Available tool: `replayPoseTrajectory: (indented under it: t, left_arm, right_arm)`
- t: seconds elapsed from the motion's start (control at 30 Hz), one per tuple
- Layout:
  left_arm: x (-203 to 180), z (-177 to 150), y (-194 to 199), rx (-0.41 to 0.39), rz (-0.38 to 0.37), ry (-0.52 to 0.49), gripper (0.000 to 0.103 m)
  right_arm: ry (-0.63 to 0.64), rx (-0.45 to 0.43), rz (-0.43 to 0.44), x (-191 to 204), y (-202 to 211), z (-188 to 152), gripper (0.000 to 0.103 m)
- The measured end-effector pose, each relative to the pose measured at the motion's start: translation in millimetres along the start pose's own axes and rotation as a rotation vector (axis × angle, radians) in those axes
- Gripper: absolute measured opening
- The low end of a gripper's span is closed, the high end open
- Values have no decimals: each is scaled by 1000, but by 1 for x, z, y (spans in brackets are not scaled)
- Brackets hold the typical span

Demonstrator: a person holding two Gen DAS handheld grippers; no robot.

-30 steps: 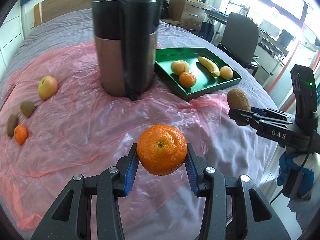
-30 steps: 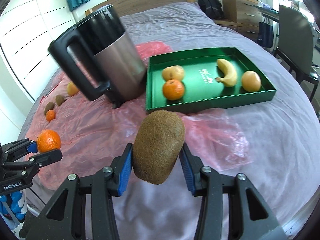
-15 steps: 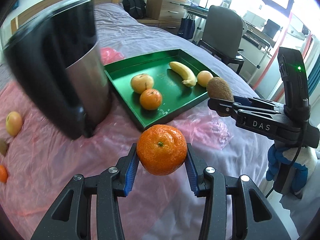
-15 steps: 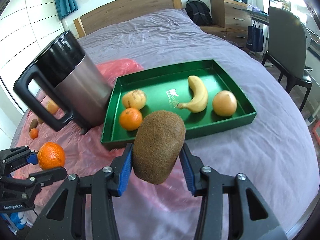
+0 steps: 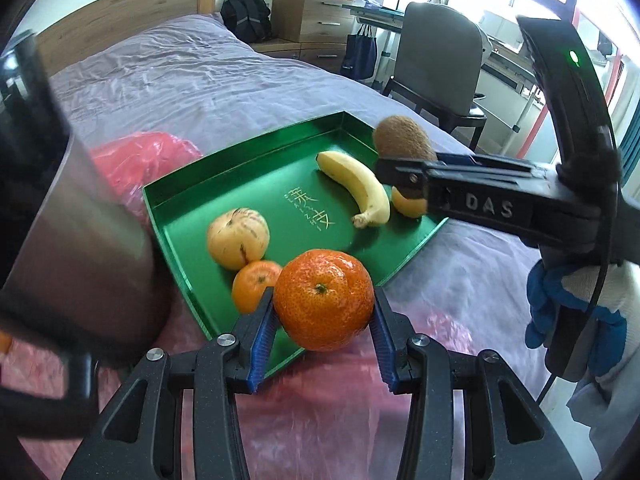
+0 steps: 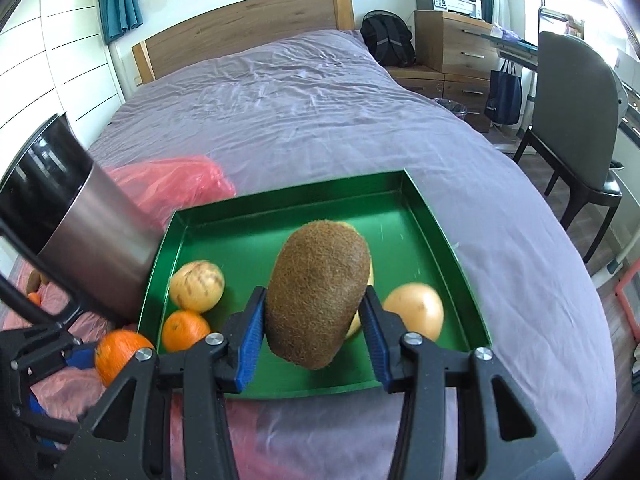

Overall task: Organize fruits
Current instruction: 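Lower kiwi and mandarin into the green tray and open both tools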

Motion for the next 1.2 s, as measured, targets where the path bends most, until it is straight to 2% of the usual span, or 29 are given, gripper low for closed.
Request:
replayPoseTrajectory:
  t: [0.13, 0.37, 0.57, 0.8, 1.2]
  left_arm:
    - [0, 5, -18, 11, -5, -11, 39]
    - [1, 7, -45, 28, -3, -28, 39]
    - [-7, 3, -56, 36, -10, -66, 39]
    - [-12, -3, -60, 35, -21, -69, 39]
    - [-9, 1, -65, 45, -20, -81, 40]
  right_arm:
    - [8, 3, 22, 5, -23, 17, 38]
    - [42, 15, 127, 25, -63, 37, 38]
    - [77, 54, 129, 36, -93, 36, 38]
    - [110, 94, 121, 36, -111, 28, 38]
    - [164, 71, 109, 41, -110, 21, 39]
Point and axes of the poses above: each gripper's, at about its wrist camera, not at the fingertips, and y roughly against the way its jaws point, x to its left, z to its top, the point moved 6 cm from there along -y, roughly the way its jaws point, and after that the axes turned 10 degrees about -z, right-handed, at the moved point
